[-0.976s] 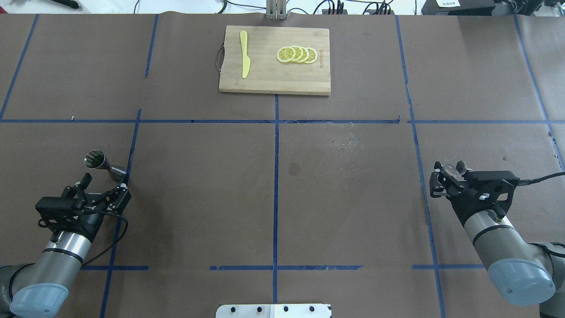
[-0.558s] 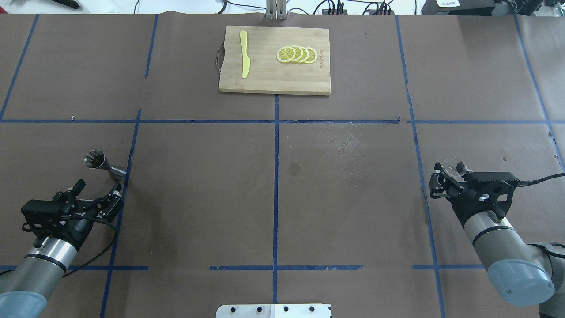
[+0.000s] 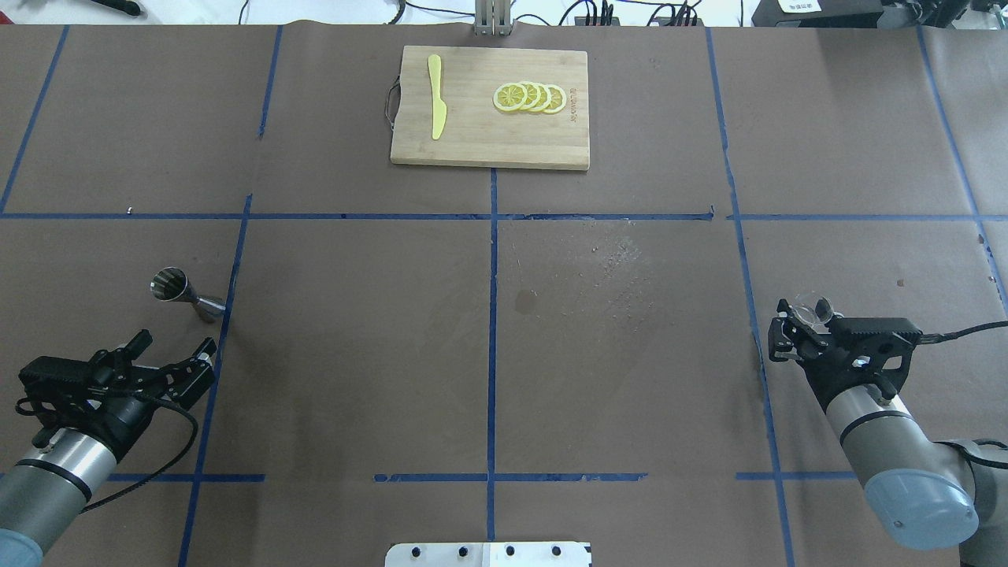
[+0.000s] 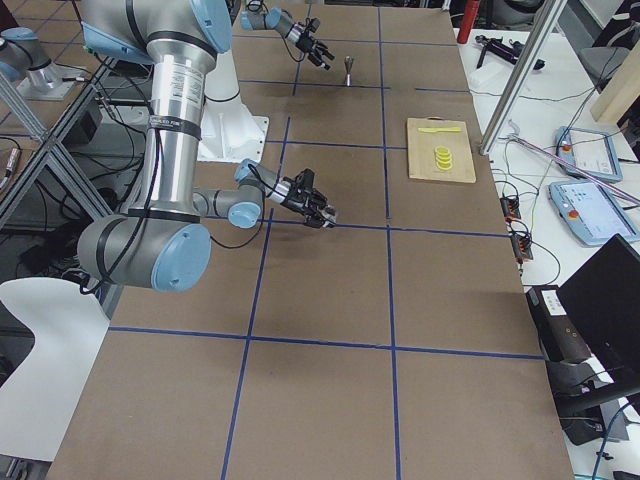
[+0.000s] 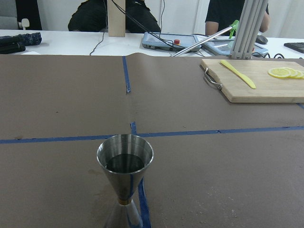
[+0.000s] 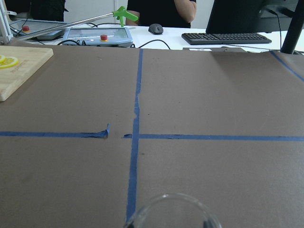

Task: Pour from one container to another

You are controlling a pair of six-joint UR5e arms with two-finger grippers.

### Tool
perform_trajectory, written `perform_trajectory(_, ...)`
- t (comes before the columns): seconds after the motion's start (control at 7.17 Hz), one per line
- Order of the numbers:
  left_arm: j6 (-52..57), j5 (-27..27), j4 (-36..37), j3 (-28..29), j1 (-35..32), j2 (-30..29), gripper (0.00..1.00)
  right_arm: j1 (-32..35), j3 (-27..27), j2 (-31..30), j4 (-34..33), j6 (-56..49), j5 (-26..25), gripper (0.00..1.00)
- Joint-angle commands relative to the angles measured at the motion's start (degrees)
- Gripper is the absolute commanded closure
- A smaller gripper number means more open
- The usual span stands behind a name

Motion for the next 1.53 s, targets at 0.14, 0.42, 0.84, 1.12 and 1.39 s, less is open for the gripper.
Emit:
perform_trajectory(0.14, 0.32, -1.9, 0.0, -2.89, -0.01, 1.56, 0.0, -1.19, -1.66, 0.44, 0.09, 2.34, 0.26, 1.0)
perform_trajectory(0.42, 0.32, -1.9, 0.0, -3.07, -0.01, 1.65, 0.0, -1.27, -1.75, 0.44, 0.09, 2.26, 0.61, 0.93)
perform_trajectory(0.84, 0.32, -1.9, 0.0, -3.68, -0.01, 1.74, 0.0, -1.62, -2.8, 0.44, 0.01, 2.26, 0.61, 0.64)
perform_trajectory(1.12, 0.32, -1.9, 0.0, -3.69, -0.01, 1.74, 0.0, -1.71, -3.42, 0.44, 0.01, 2.17, 0.52, 0.49)
perform_trajectory(1.39, 0.32, -1.9, 0.0, -3.77, -0.01, 1.74, 0.0, -1.71, -3.33, 0.44, 0.09, 1.73, 0.26, 0.0)
